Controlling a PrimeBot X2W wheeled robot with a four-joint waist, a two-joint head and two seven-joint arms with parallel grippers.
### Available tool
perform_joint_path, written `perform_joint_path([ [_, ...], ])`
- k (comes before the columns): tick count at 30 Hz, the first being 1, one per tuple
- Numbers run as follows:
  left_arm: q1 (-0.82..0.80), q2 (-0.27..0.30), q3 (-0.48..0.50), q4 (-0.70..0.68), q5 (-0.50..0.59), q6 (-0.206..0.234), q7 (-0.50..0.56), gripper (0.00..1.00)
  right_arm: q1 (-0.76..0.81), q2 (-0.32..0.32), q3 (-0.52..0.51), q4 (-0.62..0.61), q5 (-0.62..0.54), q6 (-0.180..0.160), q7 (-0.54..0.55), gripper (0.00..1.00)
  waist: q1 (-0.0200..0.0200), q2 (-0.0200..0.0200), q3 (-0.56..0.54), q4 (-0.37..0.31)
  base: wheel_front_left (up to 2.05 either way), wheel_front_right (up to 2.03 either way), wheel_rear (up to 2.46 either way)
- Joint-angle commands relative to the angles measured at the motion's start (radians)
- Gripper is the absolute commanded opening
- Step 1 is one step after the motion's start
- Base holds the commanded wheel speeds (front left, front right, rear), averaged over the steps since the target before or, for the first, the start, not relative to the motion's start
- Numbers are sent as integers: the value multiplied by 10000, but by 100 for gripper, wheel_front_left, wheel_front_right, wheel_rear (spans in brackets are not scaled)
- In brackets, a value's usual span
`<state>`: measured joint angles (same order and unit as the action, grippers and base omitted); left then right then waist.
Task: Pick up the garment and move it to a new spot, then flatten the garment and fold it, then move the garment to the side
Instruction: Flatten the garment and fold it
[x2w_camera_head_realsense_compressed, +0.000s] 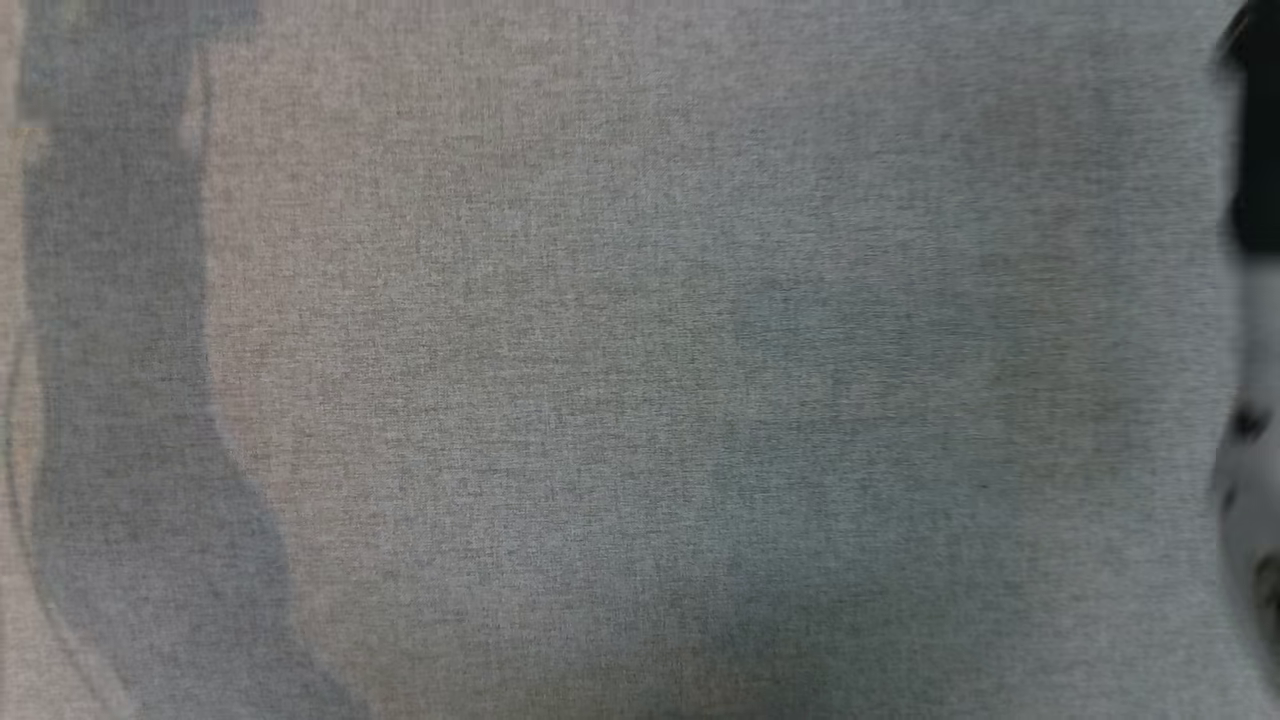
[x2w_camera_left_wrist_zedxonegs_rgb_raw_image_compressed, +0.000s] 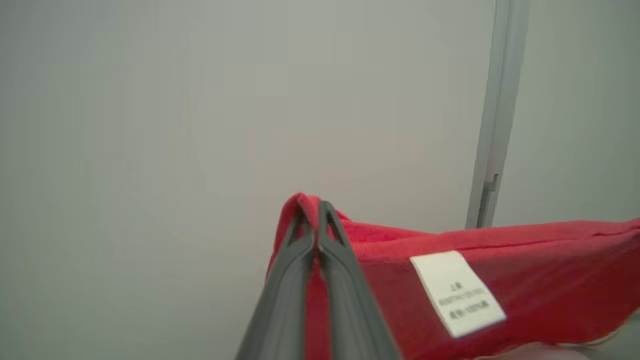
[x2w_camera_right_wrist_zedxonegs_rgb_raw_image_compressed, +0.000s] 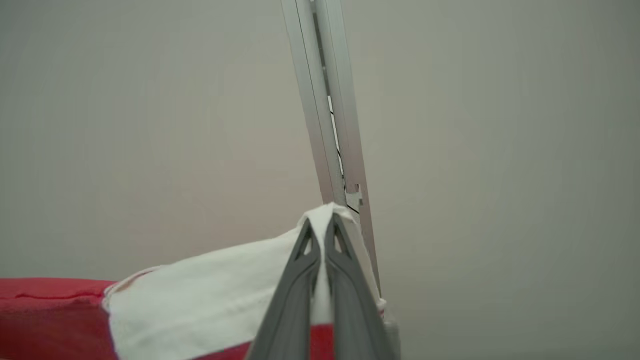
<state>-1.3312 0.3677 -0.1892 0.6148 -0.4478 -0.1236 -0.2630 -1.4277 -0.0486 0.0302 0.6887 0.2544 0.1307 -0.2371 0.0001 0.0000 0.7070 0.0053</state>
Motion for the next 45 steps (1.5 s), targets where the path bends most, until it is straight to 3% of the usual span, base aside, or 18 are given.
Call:
perform_joint_path([
  [1,747,65,204,-58,72,-39,-15,0,638,-51,220,42,292,1,-177,0,-1,0,-390,-178,0,0,0],
  [5,3198,-262,513,-499,-106,-63,-15,0,3196,-63,584,-310,911,1,-291,0,-1,0,-968,-322,0,0,0],
  [13,8271,-871,748,-2116,-383,-69,-16,0,8890,-51,736,-2906,1096,1,-292,0,-1,0,-3596,-318,0,0,0],
  [14,8271,-871,748,-2116,-383,-69,-16,0,8890,-51,736,-2906,1096,1,-292,0,-1,0,-3596,-318,0,0,0],
  [18,10774,-1335,1115,-3077,-346,-65,-18,0,11431,-65,780,-3956,1355,1,-289,0,-1,0,-4722,-353,0,0,0],
  [24,14350,-2189,1165,-4730,-146,601,-16,0,14574,-91,356,-5418,1529,0,113,0,-1,0,-5451,-297,0,0,0],
  [30,16835,-2611,862,-6440,-279,1297,462,0,17005,-230,-56,-6741,2188,1,467,0,-1,0,-5493,79,0,0,0],
  [34,17246,-2625,749,-7517,-740,1322,1129,0,17288,-298,-434,-7660,2323,1,729,0,-1,0,-5389,244,0,0,0],
  [38,16156,-2628,665,-8039,-1417,1087,2060,0,16003,-318,-420,-8075,2200,3,1242,0,-1,0,-5117,385,0,0,0],
  [42,14505,-2327,697,-7490,-1570,1104,3012,0,14072,-337,-223,-7426,1998,1,1833,0,-1,0,-4610,511,0,0,0],
  [45,12816,-2100,489,-6245,-1391,1086,3678,0,12477,-431,-314,-6158,1716,3,2240,0,-1,0,-4202,807,0,0,0],
])
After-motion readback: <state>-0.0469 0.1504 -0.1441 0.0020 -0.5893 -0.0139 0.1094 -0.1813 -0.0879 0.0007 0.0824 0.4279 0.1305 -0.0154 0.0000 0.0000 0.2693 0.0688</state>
